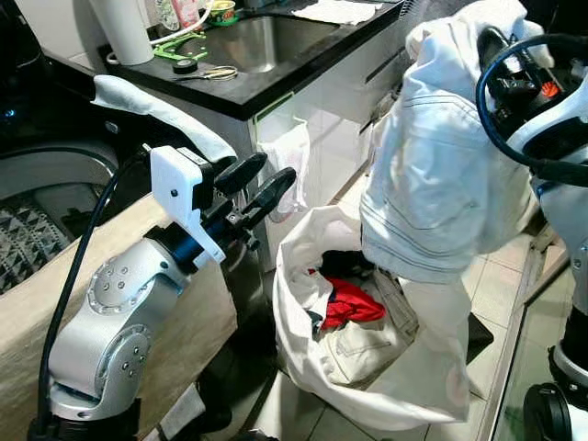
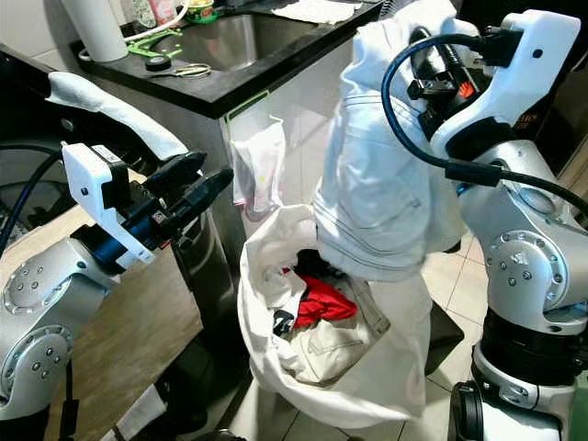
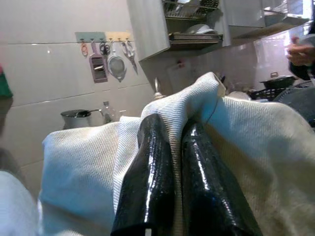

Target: Clothes washing

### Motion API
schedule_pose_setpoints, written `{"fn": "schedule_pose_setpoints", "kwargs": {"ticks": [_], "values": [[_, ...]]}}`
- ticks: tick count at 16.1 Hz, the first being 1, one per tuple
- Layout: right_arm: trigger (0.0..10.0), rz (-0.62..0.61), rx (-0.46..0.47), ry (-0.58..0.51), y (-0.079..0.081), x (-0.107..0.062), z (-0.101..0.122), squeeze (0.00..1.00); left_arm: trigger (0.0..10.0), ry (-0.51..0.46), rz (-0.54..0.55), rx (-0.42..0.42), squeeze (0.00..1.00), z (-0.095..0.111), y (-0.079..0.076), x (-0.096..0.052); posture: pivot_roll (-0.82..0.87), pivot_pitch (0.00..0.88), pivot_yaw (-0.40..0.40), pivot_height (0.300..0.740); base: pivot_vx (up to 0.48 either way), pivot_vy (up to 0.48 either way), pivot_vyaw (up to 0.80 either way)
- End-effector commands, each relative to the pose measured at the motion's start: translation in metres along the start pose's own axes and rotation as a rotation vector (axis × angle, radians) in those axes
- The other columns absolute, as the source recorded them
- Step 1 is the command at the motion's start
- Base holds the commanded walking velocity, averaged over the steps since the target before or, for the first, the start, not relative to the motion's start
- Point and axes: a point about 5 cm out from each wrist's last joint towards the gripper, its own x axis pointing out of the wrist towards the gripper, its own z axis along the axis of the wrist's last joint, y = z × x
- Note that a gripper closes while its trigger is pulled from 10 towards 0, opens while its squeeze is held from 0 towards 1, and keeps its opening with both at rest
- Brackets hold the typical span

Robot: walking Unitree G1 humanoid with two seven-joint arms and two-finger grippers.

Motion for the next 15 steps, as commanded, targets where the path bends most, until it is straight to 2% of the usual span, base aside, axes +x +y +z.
{"fn": "schedule_pose_setpoints", "kwargs": {"ticks": [1, 2, 5, 7, 9, 10, 11, 12, 13, 15], "values": [[10.0, 0.097, -0.065, 0.049, 0.013, -0.003, -0.003, 0.00, 10.0, 0.012, -0.001, 0.006, 0.00, -0.002, 0.003, -0.001, -0.06, 0.000, 0.082, 0.740, 0.000, 0.000, 0.00], [10.0, 0.107, -0.080, 0.116, 0.012, -0.006, -0.016, 0.00, 10.0, 0.015, -0.002, 0.007, 0.00, -0.002, 0.002, -0.002, -0.06, 0.000, 0.082, 0.740, 0.000, 0.000, 0.00], [10.0, 0.034, -0.067, 0.167, 0.000, -0.011, -0.037, 0.00, 10.0, 0.022, 0.004, 0.015, 0.00, -0.004, 0.003, -0.001, -0.05, 0.000, 0.080, 0.740, 0.000, 0.000, 0.00], [10.0, -0.005, -0.079, 0.311, -0.011, -0.021, -0.068, 0.00, 10.0, 0.045, 0.004, 0.034, 0.00, -0.007, 0.003, -0.001, -0.05, 0.000, 0.078, 0.740, 0.000, 0.000, 0.00], [10.0, -0.068, -0.188, 0.397, -0.023, -0.031, -0.087, 0.00, 10.0, 0.054, 0.014, 0.042, 0.00, -0.008, 0.004, 0.000, -0.05, 0.000, 0.076, 0.740, 0.000, 0.000, 0.00], [10.0, -0.140, -0.223, 0.385, -0.032, -0.032, -0.088, 0.00, 10.0, 0.054, 0.030, 0.052, 0.00, -0.007, 0.006, 0.001, -0.05, 0.000, 0.077, 0.740, 0.000, 0.000, 0.00], [10.0, -0.182, -0.188, 0.314, -0.037, -0.029, -0.078, 0.00, 10.0, 0.048, 0.036, 0.056, 0.00, -0.006, 0.008, 0.002, -0.05, 0.000, 0.077, 0.740, 0.000, 0.000, 0.00], [10.0, -0.205, -0.117, 0.186, -0.040, -0.021, -0.055, 0.00, 10.0, 0.041, 0.043, 0.060, 0.00, -0.004, 0.009, 0.002, -0.05, 0.000, 0.080, 0.740, 0.000, 0.000, 0.00], [10.0, -0.180, -0.082, 0.098, -0.038, -0.015, -0.036, 0.00, 10.0, 0.036, 0.047, 0.059, 0.00, -0.003, 0.010, 0.003, -0.05, 0.000, 0.083, 0.740, 0.000, 0.000, 0.00], [10.0, -0.079, -0.097, 0.048, -0.028, -0.009, -0.019, 0.00, 10.0, 0.033, 0.040, 0.058, 0.00, -0.003, 0.009, 0.004, -0.05, 0.000, 0.085, 0.740, 0.000, 0.000, 0.00]]}}
